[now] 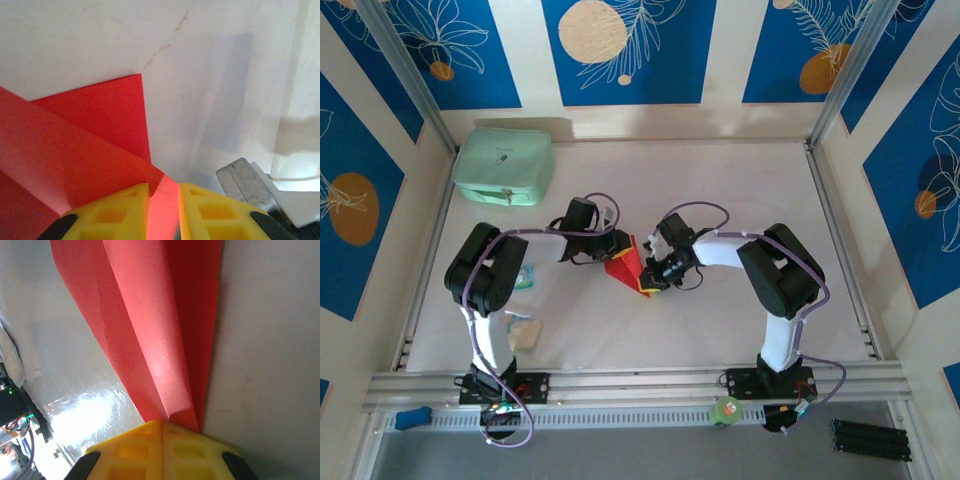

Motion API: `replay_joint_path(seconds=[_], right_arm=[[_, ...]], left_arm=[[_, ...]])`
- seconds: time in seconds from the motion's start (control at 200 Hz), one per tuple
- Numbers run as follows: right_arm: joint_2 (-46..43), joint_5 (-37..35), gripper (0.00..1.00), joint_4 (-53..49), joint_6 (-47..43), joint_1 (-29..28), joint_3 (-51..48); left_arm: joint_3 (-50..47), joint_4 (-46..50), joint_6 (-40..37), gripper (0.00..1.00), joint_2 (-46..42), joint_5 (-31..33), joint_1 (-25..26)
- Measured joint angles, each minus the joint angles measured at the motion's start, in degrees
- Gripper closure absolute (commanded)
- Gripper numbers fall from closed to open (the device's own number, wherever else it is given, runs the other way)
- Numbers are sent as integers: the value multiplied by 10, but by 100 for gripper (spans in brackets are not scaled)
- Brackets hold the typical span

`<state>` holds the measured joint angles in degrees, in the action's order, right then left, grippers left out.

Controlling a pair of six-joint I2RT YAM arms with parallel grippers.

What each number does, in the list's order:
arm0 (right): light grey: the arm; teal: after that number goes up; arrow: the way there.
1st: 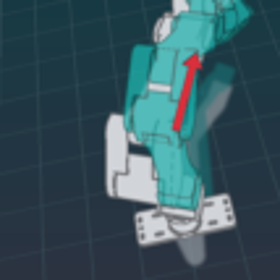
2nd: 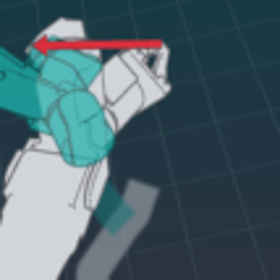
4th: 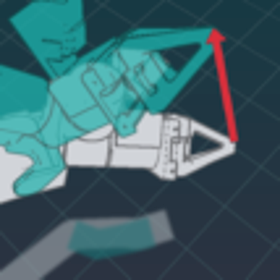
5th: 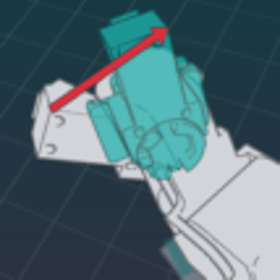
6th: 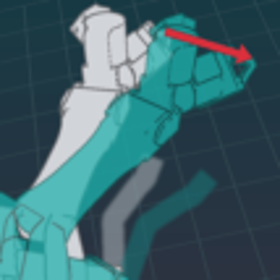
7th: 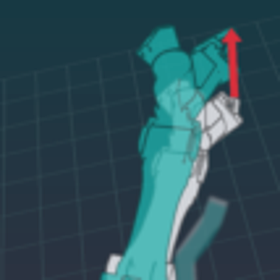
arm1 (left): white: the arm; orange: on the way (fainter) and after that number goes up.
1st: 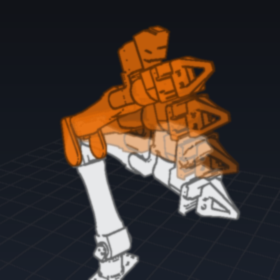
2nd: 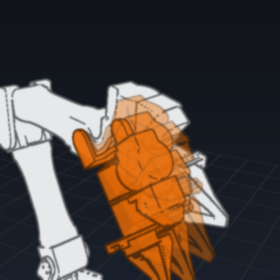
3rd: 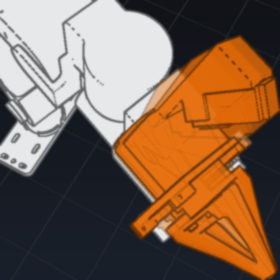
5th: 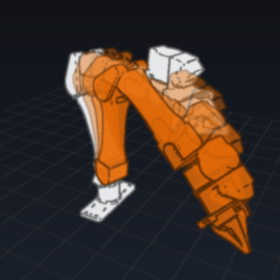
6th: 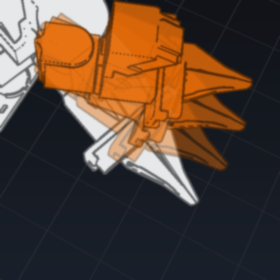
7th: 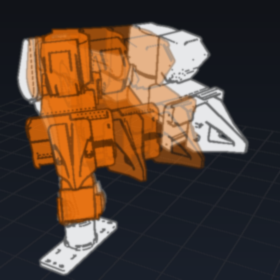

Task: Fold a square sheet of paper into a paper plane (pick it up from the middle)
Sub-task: Fourth fold the wing at the center of the table.

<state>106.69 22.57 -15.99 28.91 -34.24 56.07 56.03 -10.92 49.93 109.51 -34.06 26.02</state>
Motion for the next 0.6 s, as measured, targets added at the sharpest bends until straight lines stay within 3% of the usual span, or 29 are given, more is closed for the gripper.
replay_joint_path(seconds=[0.6], right_arm=[[-23, 8, 92, -1, 12, 6, 3]], left_arm=[[0, 20, -10, 79, 16, 11, 0]])
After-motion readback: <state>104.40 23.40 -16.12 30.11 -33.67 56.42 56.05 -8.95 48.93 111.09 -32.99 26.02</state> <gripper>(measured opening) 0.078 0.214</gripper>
